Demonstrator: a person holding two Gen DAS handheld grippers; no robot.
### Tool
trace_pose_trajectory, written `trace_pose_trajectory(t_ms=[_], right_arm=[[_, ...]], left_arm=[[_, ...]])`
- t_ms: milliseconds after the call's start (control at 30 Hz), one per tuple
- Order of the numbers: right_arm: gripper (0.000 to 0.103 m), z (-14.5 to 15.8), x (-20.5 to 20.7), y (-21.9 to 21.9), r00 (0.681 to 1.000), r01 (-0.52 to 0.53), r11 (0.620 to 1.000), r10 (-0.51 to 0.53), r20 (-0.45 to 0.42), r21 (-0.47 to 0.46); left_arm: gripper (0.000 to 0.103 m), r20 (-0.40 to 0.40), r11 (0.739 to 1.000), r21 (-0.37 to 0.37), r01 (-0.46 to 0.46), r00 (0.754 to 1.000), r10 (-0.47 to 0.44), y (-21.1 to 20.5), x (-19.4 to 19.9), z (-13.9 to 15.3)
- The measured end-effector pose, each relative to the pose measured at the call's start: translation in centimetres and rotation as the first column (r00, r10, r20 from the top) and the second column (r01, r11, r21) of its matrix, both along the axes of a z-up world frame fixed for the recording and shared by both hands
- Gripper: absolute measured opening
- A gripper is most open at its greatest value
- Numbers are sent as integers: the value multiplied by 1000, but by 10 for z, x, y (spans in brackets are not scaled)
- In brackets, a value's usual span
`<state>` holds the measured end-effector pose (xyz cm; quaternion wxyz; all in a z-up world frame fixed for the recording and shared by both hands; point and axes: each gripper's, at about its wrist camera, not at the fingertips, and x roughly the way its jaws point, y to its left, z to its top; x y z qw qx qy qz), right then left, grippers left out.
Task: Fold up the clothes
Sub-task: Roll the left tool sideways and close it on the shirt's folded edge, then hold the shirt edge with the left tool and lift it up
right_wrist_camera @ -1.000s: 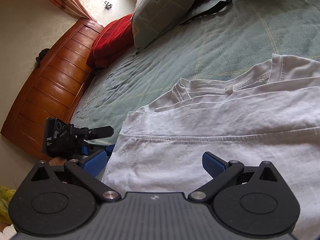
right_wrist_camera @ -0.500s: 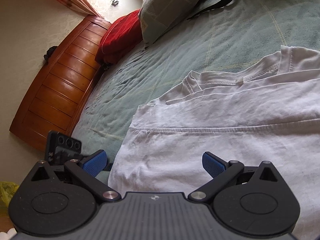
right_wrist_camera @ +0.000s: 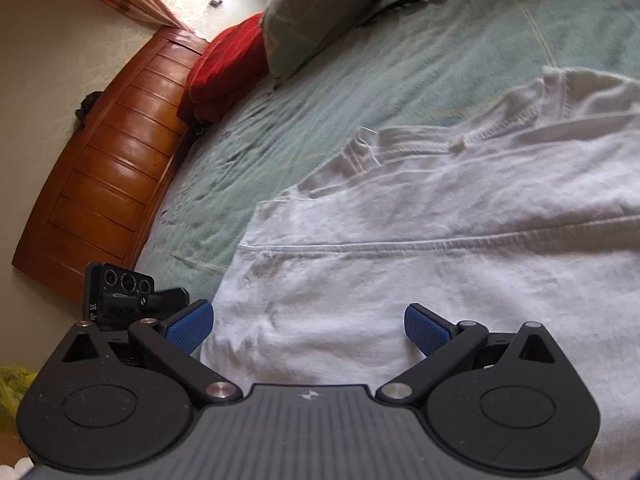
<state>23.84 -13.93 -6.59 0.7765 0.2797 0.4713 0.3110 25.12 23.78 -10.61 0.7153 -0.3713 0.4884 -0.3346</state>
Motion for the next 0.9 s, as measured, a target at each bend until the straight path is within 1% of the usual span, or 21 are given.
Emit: trace_pose_trajectory(t_ms=[67,100,167,200,233,267,333,367,433,500,600,733,833,900], right_arm=[[103,-5,1,-1,1000,7,1000,-7,-14,3],[103,-4,1,-2,1000,8,1000,-8,-15,8],[103,-3,1,-4,1000,9,1000,-8,-15,20],[103,-3,1,-4,1000,9,1000,-9,-16,26],[103,-2,1,-5,1000,10,999,-9,-16,32],[103,-2,1,-6,1000,10,999,-9,-16,38],[103,-1,1,-8,1000,11,999,-10,-16,49],[103,0,1,-9,1000,11,998,-10,-17,55],[103,0,1,-10,1000,12,998,-11,-17,67],[103,3,1,-8,1000,8,995,-6,-24,95],[103,8,0,1,999,-4,995,7,-32,104],[103,7,-4,13,997,12,1000,-10,-83,22],[103,1,-8,17,992,19,1000,-18,-124,4],[103,-1,-3,19,992,36,999,-37,-118,-14]], left_arm=[[73,-13,999,33,-9,1000,10,1,7,-2],[67,-22,999,42,-17,1000,18,3,10,-4],[45,-34,999,41,-36,999,37,8,11,-11],[37,-42,998,41,-46,998,48,11,9,-15],[26,-55,997,41,-58,997,60,13,8,-19],[26,-60,998,39,-58,996,61,13,7,-21],[25,-44,998,53,-25,999,27,8,8,-21],[20,-39,996,84,-18,999,21,4,9,-20],[14,-49,993,121,-16,999,22,1,12,-19],[14,-43,990,139,-16,999,23,-3,11,-17],[14,-18,986,168,-18,1000,21,-7,9,-13],[14,7,983,183,-19,1000,19,-8,6,-12],[14,21,981,191,-19,1000,15,-8,5,-11],[14,27,981,193,-17,1000,12,-8,4,-11]])
